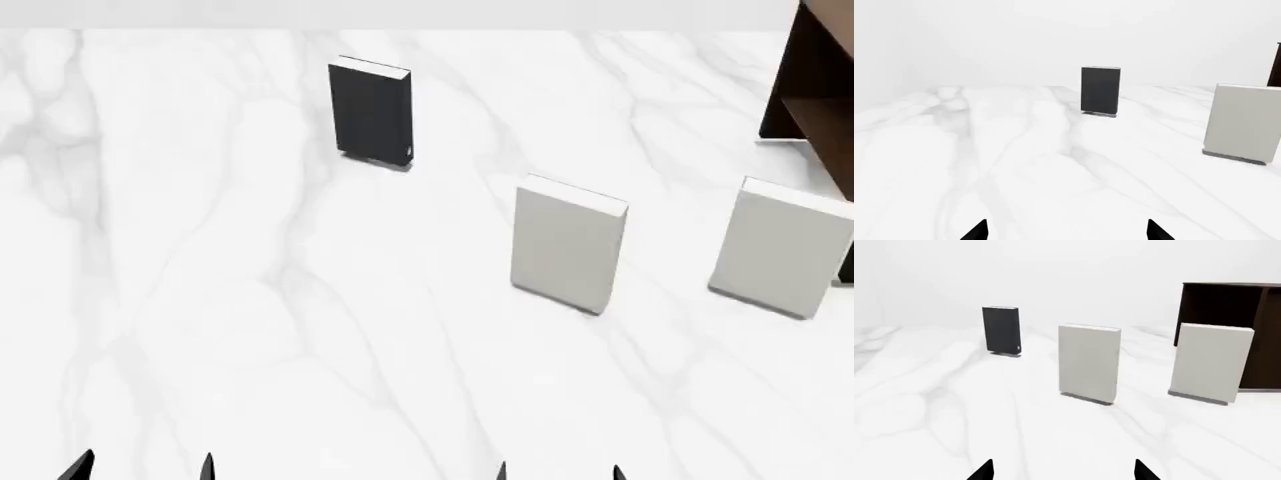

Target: Pick up the book on the left and place it on top of the shelf.

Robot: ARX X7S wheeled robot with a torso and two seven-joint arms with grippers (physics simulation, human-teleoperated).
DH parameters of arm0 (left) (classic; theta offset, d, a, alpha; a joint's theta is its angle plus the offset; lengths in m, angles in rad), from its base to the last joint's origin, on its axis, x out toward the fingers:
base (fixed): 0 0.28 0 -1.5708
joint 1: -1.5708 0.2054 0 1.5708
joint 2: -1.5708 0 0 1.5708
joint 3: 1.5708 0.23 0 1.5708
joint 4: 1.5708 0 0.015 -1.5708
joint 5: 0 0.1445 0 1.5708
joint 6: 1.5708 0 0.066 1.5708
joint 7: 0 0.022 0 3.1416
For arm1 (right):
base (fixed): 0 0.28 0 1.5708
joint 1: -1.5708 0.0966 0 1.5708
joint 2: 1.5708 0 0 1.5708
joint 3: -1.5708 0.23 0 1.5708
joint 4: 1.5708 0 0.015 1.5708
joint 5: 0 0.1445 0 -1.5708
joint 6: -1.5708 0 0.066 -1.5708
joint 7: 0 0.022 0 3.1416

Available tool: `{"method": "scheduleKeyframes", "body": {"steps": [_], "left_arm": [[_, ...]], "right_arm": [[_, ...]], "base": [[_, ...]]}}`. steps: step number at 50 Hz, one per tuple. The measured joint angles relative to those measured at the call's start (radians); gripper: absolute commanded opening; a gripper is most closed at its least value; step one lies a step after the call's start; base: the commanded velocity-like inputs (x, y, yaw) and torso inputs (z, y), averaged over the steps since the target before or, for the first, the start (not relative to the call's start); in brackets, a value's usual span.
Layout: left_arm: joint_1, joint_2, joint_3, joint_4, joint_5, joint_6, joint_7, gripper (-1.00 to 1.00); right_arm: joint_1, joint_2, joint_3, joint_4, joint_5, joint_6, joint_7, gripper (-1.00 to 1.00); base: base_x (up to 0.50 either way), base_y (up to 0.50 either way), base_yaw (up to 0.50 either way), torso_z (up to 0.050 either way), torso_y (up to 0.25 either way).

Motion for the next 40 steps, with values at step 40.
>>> {"method": "scheduleKeyframes", "body": {"steps": [40], "left_arm": [[-0.002,-0.069,0.089,-0.012,-0.059,0.019,-0.093,1.0]], "right_arm": [[-0.004,0.076,-0.078,0.0,0.11,-0.003,0.055,1.0]], "base": [[0.0,-0.17,0.0,0.0,0.0]]}}
